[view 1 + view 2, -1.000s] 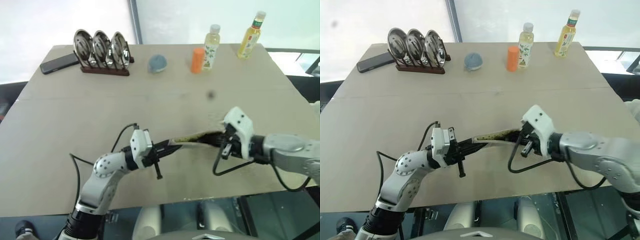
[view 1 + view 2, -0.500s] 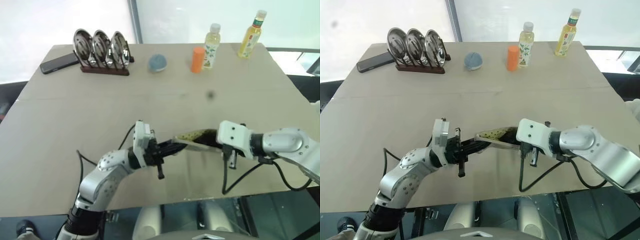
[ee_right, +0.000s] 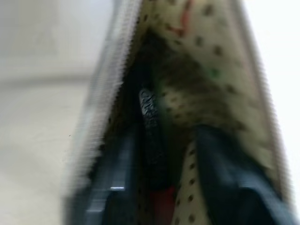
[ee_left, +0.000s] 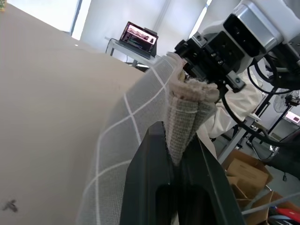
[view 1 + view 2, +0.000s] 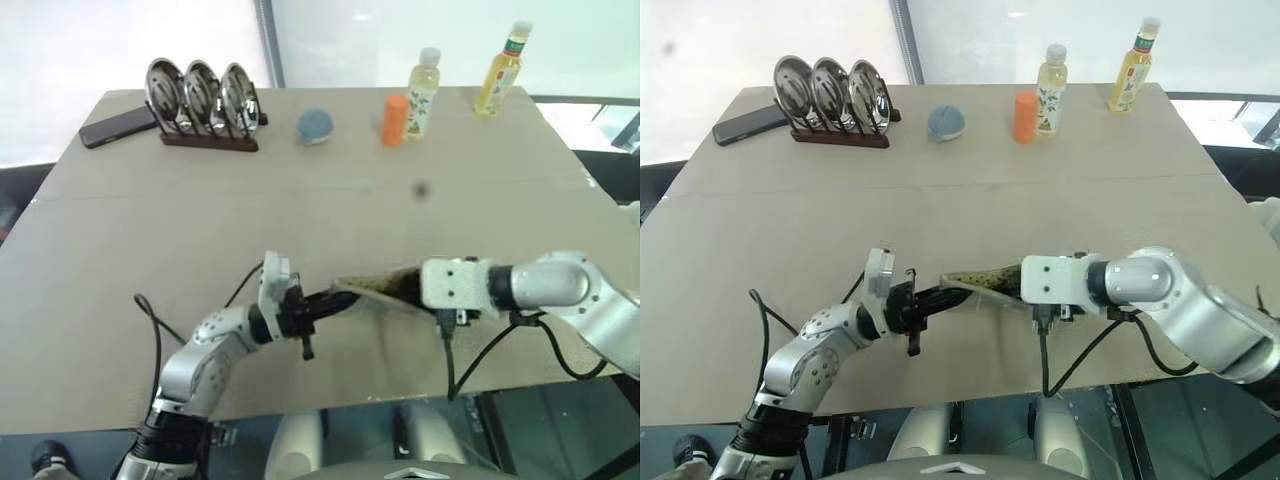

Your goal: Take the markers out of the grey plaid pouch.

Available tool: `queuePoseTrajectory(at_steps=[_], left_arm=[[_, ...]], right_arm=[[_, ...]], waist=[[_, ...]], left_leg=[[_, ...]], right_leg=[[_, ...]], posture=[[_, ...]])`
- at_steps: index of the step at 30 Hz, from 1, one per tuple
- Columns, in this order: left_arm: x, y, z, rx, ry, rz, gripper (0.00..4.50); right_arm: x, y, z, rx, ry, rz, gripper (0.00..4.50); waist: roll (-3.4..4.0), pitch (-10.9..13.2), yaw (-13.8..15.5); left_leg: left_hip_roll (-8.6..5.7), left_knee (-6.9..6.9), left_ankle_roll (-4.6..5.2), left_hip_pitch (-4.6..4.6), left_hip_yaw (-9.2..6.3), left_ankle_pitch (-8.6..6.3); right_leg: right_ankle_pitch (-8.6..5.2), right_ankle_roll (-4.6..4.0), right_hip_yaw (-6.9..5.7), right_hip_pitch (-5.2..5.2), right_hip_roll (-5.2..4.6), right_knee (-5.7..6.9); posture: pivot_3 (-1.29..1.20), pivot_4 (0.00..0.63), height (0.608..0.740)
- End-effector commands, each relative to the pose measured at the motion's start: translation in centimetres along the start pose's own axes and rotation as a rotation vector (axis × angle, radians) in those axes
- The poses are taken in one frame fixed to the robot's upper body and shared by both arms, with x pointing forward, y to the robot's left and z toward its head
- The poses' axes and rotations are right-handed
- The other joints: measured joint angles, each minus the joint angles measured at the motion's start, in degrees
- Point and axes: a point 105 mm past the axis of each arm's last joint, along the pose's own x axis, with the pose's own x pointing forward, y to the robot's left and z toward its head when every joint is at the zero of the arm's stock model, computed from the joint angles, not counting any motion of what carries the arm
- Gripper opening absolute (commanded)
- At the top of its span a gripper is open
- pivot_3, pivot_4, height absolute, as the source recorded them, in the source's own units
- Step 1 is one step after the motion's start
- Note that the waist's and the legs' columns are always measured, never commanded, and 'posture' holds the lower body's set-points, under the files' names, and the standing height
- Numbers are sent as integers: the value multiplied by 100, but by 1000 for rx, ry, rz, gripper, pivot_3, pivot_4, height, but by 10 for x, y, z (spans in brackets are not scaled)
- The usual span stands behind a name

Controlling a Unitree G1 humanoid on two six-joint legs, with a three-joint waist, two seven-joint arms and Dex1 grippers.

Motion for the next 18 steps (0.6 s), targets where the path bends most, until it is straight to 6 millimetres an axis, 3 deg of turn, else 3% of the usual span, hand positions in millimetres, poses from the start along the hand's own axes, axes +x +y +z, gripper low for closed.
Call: queuePoseTrajectory(at_steps=[1,2,8,14,15,17,18], left_arm=[[-12,4,0,43,-12,32,0],[-13,4,-2,45,-11,32,0],[-31,-1,-17,48,-10,42,0],[-36,-19,-25,27,-22,32,0],[-37,-20,-26,23,-24,32,0],[-36,-6,-28,8,-24,42,0],[-35,2,-29,2,-21,45,0]], right_arm=[[1,-4,-3,-47,30,0,4091],[1,-5,-2,-51,31,-1,4453],[-1,-7,1,-47,33,9,4453],[21,-12,4,-21,10,-14,4453],[25,-12,4,-4,7,-13,4198],[32,-11,3,8,7,-9,3669],[35,-11,2,7,8,-8,3669]], waist=[[0,0,-2],[0,0,-9],[1,-1,-24],[0,-3,-117],[-1,-3,-122],[-1,-4,-121],[2,-4,-95]], left_leg=[[0,0,0,0,0,0],[0,0,0,1,0,0],[0,-1,0,1,0,0],[4,-2,0,4,1,0],[3,-2,0,3,1,0],[4,-2,0,5,1,0],[3,-1,0,5,1,0]], right_leg=[[0,0,0,0,0,0],[0,0,0,0,0,1],[0,-1,0,0,0,1],[0,-1,0,0,-1,2],[0,-1,0,1,-2,3],[1,-1,-1,1,-1,3],[1,-1,-1,0,-2,6]], posture=[[0,150,740],[0,150,740],[0,150,740],[0,150,740],[0,150,740],[0,150,740],[0,150,740]])
